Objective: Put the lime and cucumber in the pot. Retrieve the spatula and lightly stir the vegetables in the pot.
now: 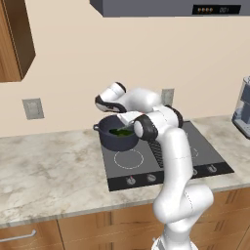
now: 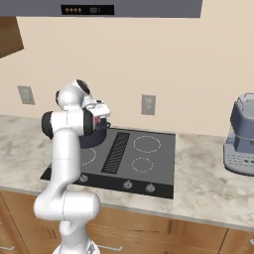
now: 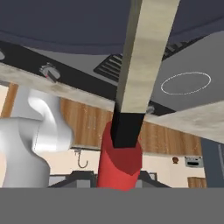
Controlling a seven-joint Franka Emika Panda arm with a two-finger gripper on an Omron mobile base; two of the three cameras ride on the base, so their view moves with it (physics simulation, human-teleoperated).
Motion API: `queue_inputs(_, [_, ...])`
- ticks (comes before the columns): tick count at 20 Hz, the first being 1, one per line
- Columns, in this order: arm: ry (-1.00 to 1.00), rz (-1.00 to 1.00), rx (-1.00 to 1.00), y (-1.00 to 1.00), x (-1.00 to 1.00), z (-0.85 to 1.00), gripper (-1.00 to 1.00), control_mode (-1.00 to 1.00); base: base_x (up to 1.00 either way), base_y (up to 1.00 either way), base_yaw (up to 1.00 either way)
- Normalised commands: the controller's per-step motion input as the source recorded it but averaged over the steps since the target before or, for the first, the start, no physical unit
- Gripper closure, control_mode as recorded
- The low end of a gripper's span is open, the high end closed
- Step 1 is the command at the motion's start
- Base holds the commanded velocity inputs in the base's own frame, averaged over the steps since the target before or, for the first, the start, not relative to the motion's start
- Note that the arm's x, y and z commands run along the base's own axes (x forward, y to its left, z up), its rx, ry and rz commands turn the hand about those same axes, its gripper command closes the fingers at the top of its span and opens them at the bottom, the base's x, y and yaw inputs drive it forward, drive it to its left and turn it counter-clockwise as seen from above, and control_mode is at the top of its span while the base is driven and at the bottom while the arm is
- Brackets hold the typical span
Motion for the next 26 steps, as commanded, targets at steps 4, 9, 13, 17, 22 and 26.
queue_inputs(4, [0.16,0.00,0.00,0.17,-0.34,-0.14,1.00,-1.00,0.00,0.00,0.00])
queue_inputs(9, [0.08,0.00,0.00,0.39,-0.42,0.07,1.00,-1.00,0.00,0.00,0.00])
queue_inputs(13, [0.14,0.00,0.00,0.15,-0.27,0.04,1.00,-1.00,0.00,0.00,0.00])
queue_inputs(17, [0.04,0.00,0.00,0.01,0.01,0.25,1.00,-1.00,0.00,0.00,0.00])
queue_inputs(22, [0.05,0.00,0.00,-0.06,0.20,0.05,1.00,-1.00,0.00,0.00,0.00])
queue_inputs(26, [0.10,0.00,0.00,-0.32,0.00,0.00,1.00,-1.00,0.00,0.00,0.00])
